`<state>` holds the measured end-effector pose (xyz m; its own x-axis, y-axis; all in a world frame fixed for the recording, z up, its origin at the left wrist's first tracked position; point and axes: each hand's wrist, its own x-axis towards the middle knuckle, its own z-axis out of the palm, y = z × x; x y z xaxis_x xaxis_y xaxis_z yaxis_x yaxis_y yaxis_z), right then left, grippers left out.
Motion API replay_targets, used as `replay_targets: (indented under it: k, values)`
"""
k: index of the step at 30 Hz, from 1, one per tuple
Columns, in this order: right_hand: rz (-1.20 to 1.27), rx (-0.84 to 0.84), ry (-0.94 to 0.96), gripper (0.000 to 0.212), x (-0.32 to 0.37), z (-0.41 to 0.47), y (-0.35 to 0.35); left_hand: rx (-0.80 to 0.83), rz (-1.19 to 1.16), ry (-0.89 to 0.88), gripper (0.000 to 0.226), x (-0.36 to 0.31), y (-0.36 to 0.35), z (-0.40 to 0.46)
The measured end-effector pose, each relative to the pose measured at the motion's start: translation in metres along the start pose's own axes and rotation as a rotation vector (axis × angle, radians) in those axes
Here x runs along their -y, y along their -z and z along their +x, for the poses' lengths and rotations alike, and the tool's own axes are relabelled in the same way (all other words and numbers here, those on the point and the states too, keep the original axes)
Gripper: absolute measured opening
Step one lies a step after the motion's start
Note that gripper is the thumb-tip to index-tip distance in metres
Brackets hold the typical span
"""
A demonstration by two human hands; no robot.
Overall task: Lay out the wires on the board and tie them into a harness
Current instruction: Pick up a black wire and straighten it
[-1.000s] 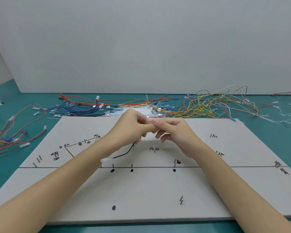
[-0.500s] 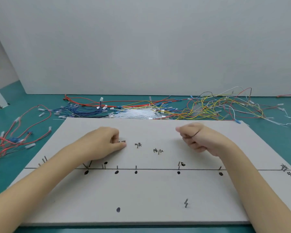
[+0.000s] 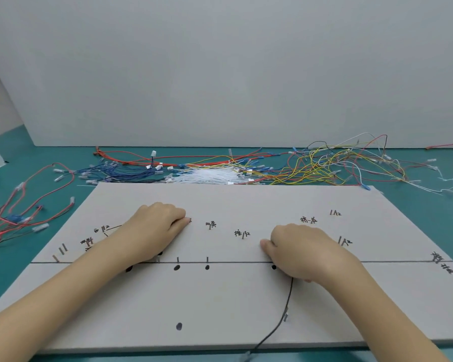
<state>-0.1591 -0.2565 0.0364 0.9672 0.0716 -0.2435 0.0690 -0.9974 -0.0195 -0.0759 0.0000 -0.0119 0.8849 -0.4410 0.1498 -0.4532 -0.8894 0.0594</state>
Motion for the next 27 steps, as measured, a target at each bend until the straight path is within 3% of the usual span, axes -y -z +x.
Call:
replay_targets:
  k: [4, 11, 27]
  values:
    - [-0.044, -0.006, -0.004, 0.031, 0.008, -0.006, -0.007, -0.035, -0.034, 0.025, 0.042, 0.002, -0.005, 0.001]
    - [0.302, -0.100, -0.112, 0.029, -0.001, -0.005, -0.019, -0.061, -0.181, 0.037, 0.042, 0.005, -0.012, 0.003]
    - [0.392, -0.124, -0.105, 0.026, -0.010, -0.003, -0.026, -0.074, -0.180, 0.028, 0.041, -0.001, -0.014, 0.003]
